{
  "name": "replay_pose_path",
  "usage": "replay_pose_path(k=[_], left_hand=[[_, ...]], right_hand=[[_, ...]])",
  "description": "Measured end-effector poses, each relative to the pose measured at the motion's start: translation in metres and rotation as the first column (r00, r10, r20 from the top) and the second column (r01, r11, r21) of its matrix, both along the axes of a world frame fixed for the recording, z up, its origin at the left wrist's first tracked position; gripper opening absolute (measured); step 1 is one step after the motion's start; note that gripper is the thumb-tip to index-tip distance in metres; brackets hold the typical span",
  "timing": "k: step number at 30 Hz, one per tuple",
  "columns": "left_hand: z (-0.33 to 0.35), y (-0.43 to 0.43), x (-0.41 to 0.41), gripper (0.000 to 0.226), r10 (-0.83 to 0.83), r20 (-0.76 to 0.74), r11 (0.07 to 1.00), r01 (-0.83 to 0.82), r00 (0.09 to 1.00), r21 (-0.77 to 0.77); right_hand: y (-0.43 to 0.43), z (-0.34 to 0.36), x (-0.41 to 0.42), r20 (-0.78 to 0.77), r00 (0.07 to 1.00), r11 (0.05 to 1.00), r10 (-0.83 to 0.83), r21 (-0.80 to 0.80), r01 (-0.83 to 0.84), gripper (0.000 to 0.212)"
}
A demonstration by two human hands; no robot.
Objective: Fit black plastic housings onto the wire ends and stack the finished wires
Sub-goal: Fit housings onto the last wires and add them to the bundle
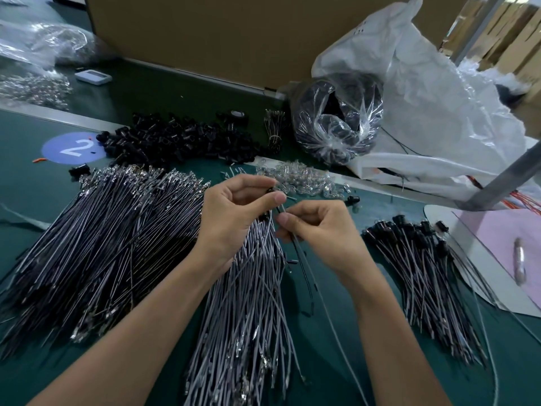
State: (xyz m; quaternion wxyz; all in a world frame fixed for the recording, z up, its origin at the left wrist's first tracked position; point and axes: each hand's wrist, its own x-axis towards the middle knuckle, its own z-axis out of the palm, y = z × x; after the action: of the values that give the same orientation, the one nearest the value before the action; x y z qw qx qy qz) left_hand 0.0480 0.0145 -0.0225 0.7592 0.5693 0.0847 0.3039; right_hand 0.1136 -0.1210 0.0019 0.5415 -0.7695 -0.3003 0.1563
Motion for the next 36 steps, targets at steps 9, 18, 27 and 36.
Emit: replay_pose_path(k=[9,18,27,36], left_hand=[[0.005,0.005,-0.003,0.029,-0.049,0.051,0.985,0.057,0.997,-0.160],[0.003,0.001,-0.003,0.020,-0.025,-0.017,0.998,0.024,1.000,-0.052],[0.003,0.002,-0.005,0.017,-0.162,-0.058,0.983,0.156,0.985,-0.093],[0.002,0.005,-0.005,0.014,-0.114,-0.010,0.988,0.112,0.993,-0.111]], right_hand=[[0.020,0.000,-0.004,0.055,0.998,0.995,-0.018,0.095,0.013,0.015],[0.023,-0.014,-0.009,0.006,0.997,0.963,-0.073,0.260,0.068,0.011],[0.016,-0.015,-0.009,0.004,1.000,0.945,0.002,0.326,-0.003,0.039],[0.016,-0.015,-0.009,0.028,0.999,0.946,-0.035,0.322,0.024,0.041]])
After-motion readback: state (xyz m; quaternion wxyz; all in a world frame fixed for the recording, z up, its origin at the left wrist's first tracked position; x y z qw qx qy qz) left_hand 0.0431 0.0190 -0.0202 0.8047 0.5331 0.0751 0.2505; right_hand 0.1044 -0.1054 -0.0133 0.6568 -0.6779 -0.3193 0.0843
